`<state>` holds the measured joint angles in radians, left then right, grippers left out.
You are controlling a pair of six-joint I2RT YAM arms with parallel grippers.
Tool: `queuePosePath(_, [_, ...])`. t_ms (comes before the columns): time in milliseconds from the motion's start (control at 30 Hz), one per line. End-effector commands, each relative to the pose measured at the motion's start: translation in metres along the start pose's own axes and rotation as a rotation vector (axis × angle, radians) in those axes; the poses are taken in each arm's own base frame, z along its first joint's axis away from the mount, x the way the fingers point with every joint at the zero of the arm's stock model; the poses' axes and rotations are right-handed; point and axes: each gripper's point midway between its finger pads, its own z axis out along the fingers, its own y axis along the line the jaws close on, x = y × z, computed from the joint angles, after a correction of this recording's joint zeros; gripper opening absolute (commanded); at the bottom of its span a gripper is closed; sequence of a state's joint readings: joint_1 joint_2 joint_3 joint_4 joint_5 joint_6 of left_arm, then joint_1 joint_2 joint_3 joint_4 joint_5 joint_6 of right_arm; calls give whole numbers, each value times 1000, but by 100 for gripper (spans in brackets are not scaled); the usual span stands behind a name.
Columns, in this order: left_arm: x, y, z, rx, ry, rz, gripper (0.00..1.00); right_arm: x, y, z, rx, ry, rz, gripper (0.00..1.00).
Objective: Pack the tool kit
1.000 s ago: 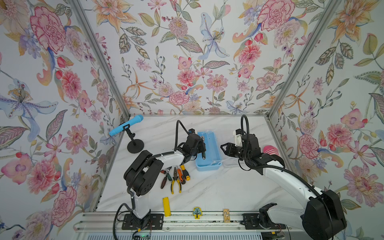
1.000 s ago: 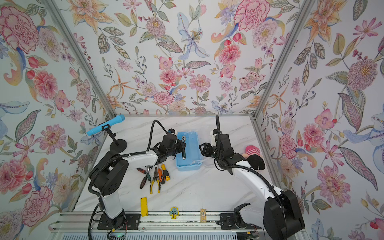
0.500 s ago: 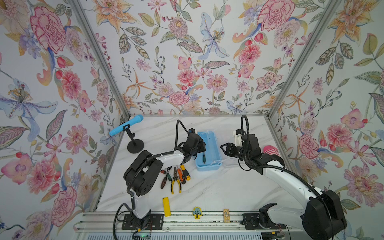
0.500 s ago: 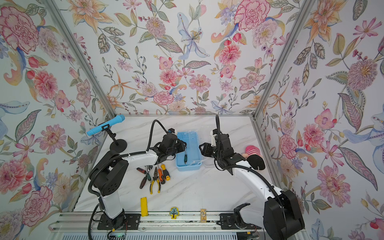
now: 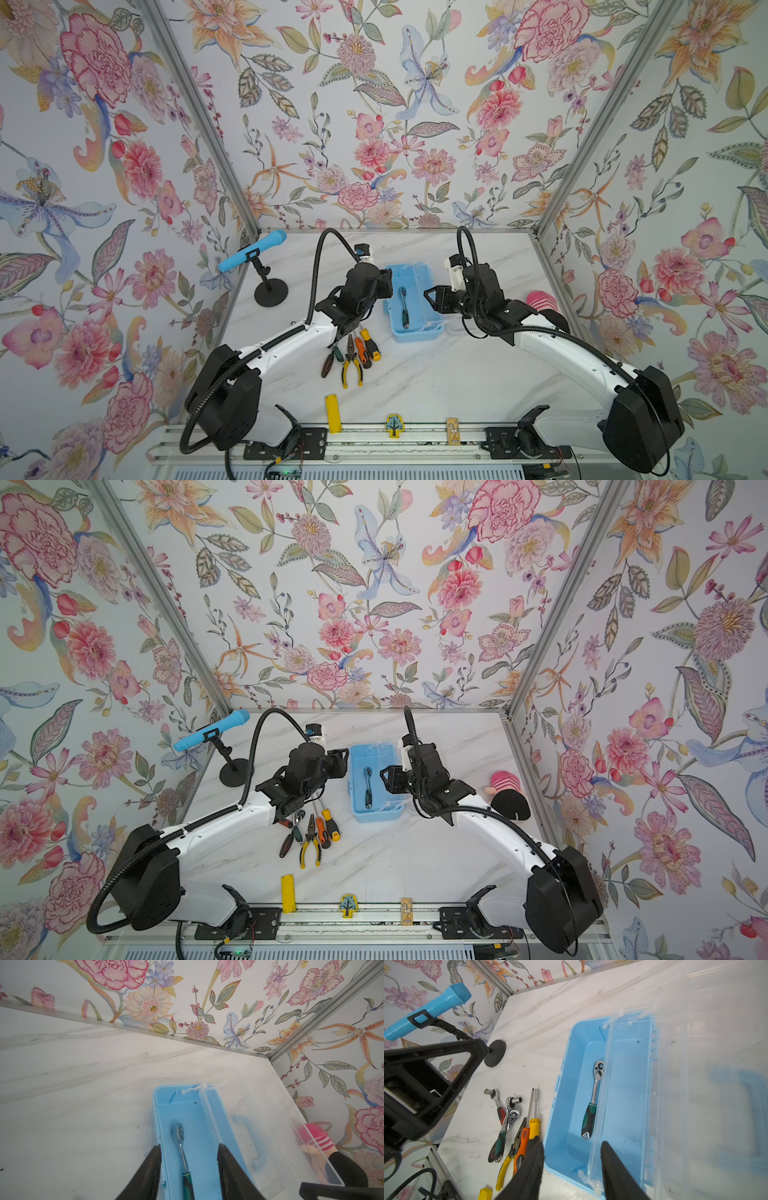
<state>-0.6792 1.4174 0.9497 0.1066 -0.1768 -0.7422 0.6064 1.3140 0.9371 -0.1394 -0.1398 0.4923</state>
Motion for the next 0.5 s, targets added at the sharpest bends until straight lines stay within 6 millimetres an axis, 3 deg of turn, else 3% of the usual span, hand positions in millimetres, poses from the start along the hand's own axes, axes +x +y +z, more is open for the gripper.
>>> queuePosePath(0, [32,52,-13,-161,66,44,48,2,2,5,45,12,-58,46])
queuePosePath(233, [62,125,-54,-321,99,-34,49,15,18,21,11,56,-88,50])
queuePosePath(467, [91,171,-70,-396,114,-105,50,27,22,41,-26,105,-65,54])
